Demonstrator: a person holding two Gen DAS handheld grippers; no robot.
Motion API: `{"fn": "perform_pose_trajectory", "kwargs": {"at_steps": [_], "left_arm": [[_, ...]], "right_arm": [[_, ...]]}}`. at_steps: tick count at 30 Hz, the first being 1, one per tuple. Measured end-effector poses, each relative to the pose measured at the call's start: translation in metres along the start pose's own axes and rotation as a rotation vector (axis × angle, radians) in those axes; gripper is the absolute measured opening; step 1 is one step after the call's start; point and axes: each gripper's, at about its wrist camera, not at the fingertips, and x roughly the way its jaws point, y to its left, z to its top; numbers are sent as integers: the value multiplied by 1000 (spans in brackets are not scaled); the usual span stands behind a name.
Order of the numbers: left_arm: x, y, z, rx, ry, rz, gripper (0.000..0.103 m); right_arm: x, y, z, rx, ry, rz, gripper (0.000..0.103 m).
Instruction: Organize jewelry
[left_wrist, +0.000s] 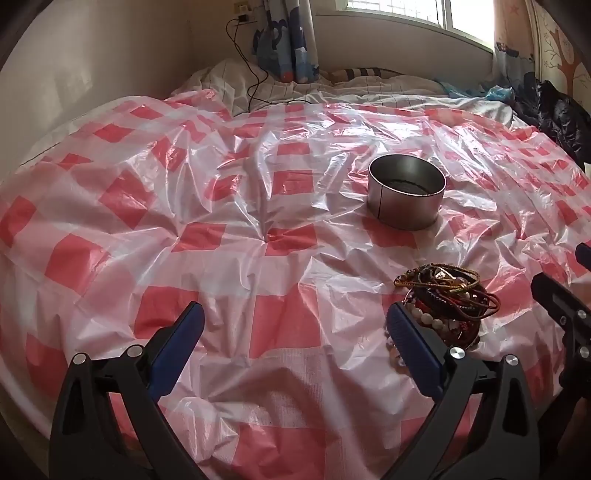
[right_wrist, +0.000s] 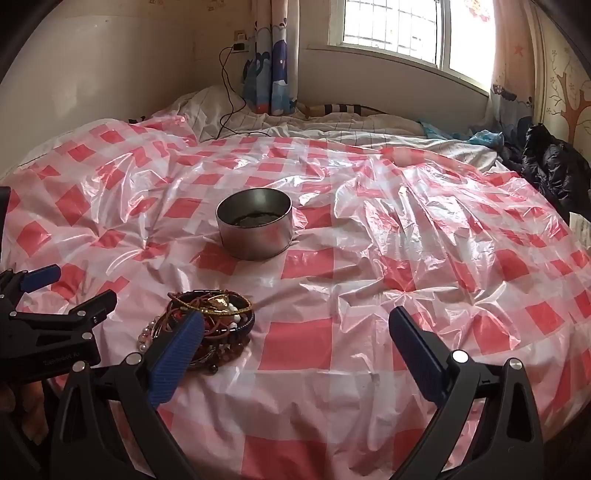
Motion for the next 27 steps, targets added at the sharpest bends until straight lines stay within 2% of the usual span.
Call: {"fn": "perform_pose_trajectory", "kwargs": {"at_steps": [6, 14, 27], "left_arm": [[-4, 8, 3, -96, -18, -75, 95], [3, 1, 4, -51, -12, -52, 95], [9, 2, 5, -43, 18, -19, 95]], "right_arm": [[-2, -4, -2, 8, 8, 9, 96], [7, -4, 1, 16, 36, -6, 96], [11, -4, -2, 5, 43, -21, 96]]}}
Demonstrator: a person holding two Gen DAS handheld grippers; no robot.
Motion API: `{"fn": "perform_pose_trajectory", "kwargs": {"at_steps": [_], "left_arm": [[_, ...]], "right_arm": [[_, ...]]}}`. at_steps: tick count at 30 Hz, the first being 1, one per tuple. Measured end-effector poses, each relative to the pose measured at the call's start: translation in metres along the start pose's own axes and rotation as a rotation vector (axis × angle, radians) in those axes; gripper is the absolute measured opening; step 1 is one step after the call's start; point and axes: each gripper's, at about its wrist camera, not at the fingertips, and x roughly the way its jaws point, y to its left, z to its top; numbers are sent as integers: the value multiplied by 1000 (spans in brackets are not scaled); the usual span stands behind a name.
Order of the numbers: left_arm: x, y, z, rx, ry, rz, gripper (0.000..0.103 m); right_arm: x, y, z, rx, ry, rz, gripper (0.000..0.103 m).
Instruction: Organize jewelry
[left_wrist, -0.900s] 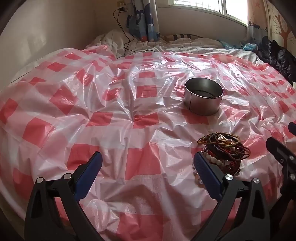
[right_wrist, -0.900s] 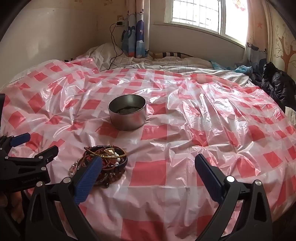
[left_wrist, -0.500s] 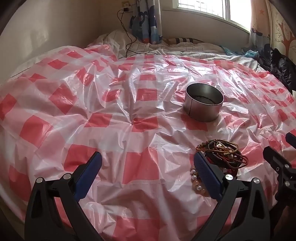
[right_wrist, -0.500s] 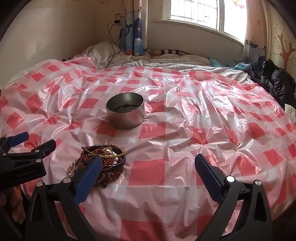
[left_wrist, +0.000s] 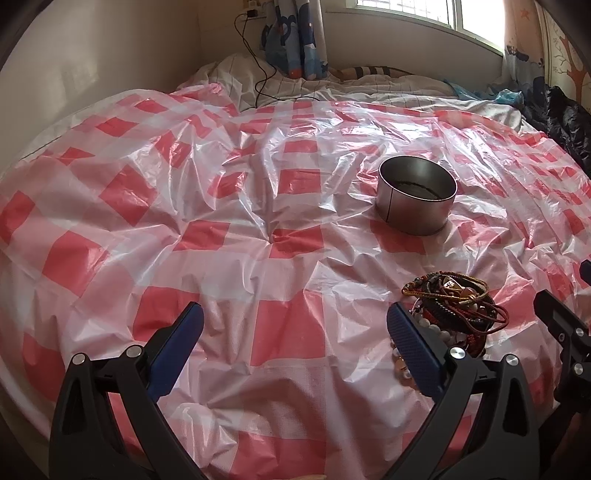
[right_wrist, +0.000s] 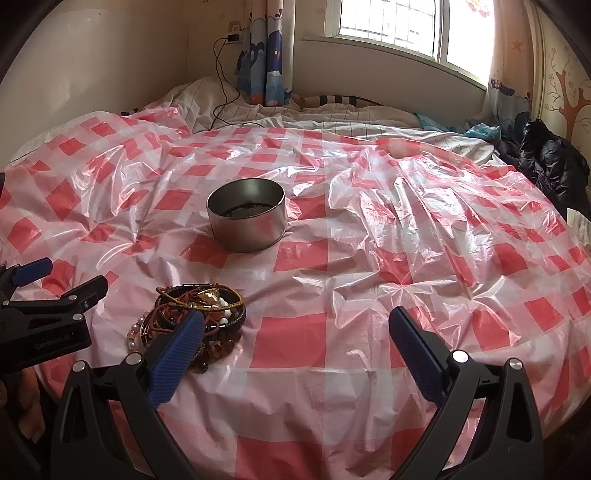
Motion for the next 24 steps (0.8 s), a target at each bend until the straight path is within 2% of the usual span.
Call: {"fn": "perform_pose_trajectory", "kwargs": {"at_steps": [24], "left_arm": [[4, 2, 0, 6, 12, 16, 95]], "right_arm": [[1, -1, 0, 0, 5, 2, 96]]}}
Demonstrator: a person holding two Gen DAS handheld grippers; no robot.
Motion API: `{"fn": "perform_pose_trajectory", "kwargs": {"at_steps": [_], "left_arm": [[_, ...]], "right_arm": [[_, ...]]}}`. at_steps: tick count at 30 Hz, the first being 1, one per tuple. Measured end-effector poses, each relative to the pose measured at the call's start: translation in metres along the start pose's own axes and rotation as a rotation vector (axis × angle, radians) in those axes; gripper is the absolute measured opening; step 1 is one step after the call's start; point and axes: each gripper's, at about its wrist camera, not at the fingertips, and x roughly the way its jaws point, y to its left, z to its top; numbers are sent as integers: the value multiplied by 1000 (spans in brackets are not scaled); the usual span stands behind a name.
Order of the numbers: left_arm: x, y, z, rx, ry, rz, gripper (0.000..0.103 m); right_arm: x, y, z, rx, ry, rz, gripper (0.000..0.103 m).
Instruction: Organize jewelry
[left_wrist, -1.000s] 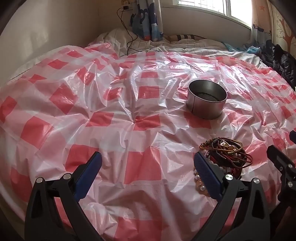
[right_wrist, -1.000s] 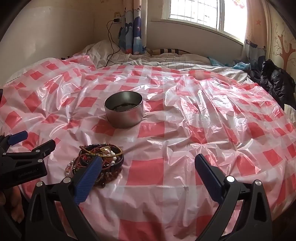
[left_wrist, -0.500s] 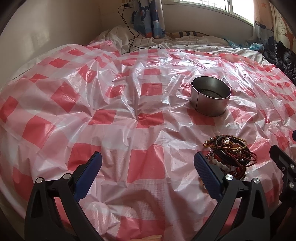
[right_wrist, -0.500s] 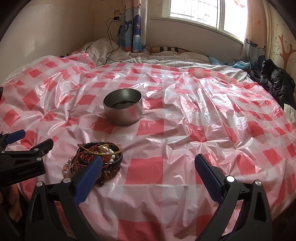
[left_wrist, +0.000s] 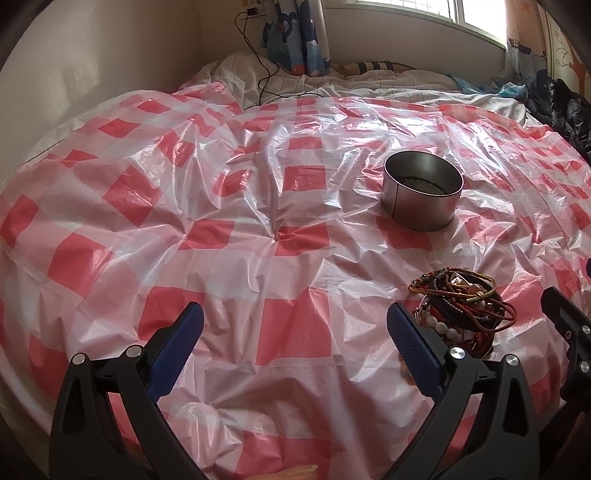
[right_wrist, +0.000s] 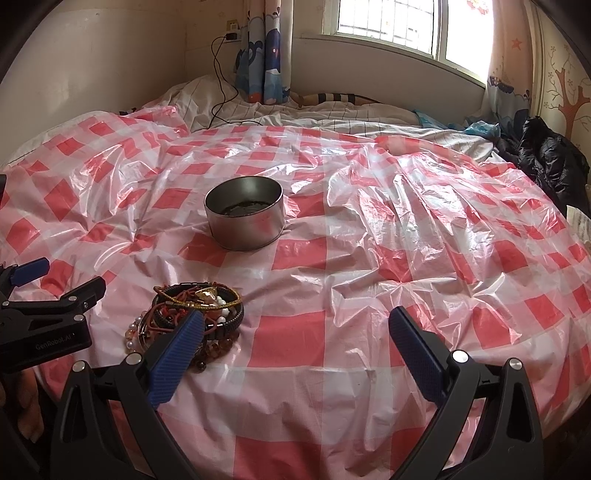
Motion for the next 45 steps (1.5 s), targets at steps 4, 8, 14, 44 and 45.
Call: {"fn": "perform_pose_trajectory", "kwargs": {"at_steps": [4, 8, 14, 44, 45], "left_arm": [[2, 2, 0, 3, 0, 3, 95], [1, 2, 0, 5, 0, 6, 95], [2, 1, -1, 6, -1, 7, 95], [-4, -8, -1, 67, -19, 52, 95], [-4, -7, -1, 66, -19, 52, 95]], "right_arm": [[0, 0, -1, 0, 0, 0, 96], [0, 0, 0, 1, 0, 0, 96], [3, -2, -2, 3, 6, -2, 96], [10, -2, -3, 9, 16, 26, 96], [10, -2, -3, 7, 15, 29, 96]]}}
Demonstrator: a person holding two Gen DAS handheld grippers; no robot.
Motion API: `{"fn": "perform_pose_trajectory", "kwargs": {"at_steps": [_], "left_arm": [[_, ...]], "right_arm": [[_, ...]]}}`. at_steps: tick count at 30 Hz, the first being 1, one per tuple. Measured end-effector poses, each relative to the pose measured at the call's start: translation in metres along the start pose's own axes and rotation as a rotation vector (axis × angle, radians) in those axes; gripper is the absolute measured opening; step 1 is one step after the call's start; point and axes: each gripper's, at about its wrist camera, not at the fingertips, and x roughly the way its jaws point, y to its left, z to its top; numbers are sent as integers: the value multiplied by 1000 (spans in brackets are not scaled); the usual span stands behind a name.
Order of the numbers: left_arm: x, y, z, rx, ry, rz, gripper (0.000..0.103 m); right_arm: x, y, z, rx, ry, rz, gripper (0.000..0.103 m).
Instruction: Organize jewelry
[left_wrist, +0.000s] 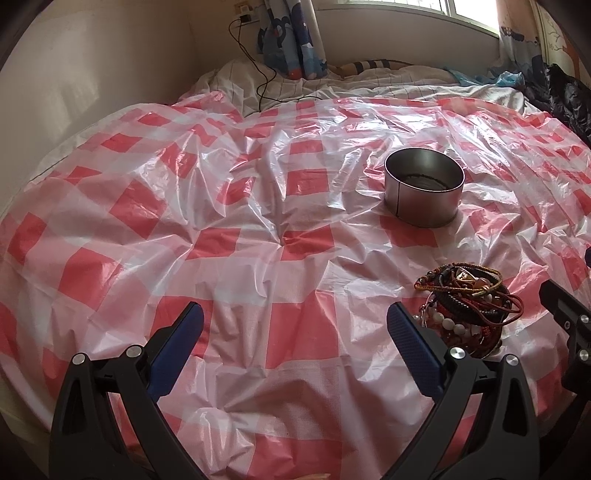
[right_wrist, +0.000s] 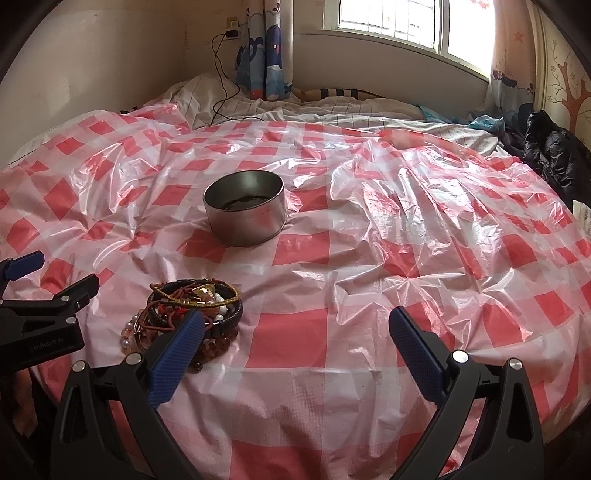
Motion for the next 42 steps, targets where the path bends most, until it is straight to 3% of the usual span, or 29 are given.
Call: {"fn": "perform_pose_trajectory", "kwargs": {"at_steps": [42], "left_arm": [[-2, -2, 0, -11, 11, -22, 95]], "right_arm": [[-2, 4, 4, -3, -36, 109, 96]]}}
